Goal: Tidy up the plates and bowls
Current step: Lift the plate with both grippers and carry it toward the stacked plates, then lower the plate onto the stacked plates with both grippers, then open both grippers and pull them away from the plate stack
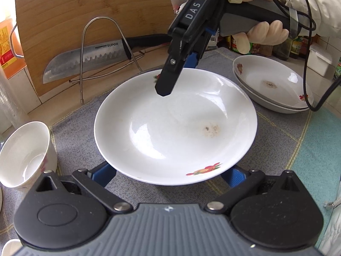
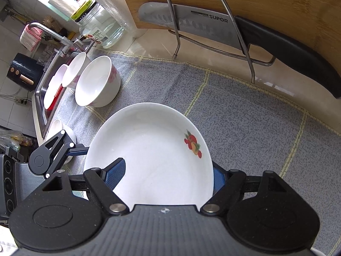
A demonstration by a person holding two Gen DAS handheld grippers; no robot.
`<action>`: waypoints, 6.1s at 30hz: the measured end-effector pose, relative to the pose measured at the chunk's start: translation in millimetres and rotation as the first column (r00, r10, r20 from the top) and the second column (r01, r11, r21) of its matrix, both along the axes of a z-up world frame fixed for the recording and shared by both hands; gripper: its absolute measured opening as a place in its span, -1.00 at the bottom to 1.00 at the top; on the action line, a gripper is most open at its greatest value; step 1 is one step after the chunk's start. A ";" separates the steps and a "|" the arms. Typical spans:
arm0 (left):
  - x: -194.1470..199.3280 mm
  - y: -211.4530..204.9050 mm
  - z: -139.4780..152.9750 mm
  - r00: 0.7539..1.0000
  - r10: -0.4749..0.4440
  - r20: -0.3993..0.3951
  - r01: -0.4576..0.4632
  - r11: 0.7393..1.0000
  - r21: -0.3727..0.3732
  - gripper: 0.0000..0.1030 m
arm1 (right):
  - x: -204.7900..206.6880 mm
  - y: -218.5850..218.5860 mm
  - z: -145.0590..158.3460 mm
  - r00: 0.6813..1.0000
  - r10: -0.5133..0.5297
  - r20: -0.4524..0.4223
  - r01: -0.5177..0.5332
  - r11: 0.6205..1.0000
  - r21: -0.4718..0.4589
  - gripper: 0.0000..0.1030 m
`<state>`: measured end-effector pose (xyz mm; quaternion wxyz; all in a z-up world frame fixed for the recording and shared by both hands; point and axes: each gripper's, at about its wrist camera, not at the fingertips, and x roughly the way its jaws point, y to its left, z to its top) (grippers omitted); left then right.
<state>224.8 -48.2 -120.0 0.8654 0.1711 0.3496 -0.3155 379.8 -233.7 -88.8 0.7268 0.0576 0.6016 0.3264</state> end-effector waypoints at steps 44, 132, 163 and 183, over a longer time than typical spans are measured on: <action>-39.8 -115.8 26.0 0.941 -0.337 0.037 0.338 0.941 -0.001 0.99 | -136.4 -149.5 33.8 0.930 -0.364 0.050 0.365 0.931 0.001 0.67; -23.6 -152.7 6.4 0.907 -0.420 0.021 0.420 0.907 -0.002 0.98 | -151.7 -193.6 12.2 0.874 -0.485 0.019 0.483 0.865 -0.138 0.79; -38.7 -151.2 12.3 0.895 -0.444 0.053 0.446 0.895 -0.027 0.99 | -173.5 -195.1 17.9 0.841 -0.541 0.015 0.535 0.829 -0.164 0.99; -43.1 -123.6 37.2 0.992 -0.103 0.079 0.108 0.992 -0.063 0.99 | -199.8 -140.9 49.9 0.771 -0.435 0.464 0.581 0.779 -0.235 1.00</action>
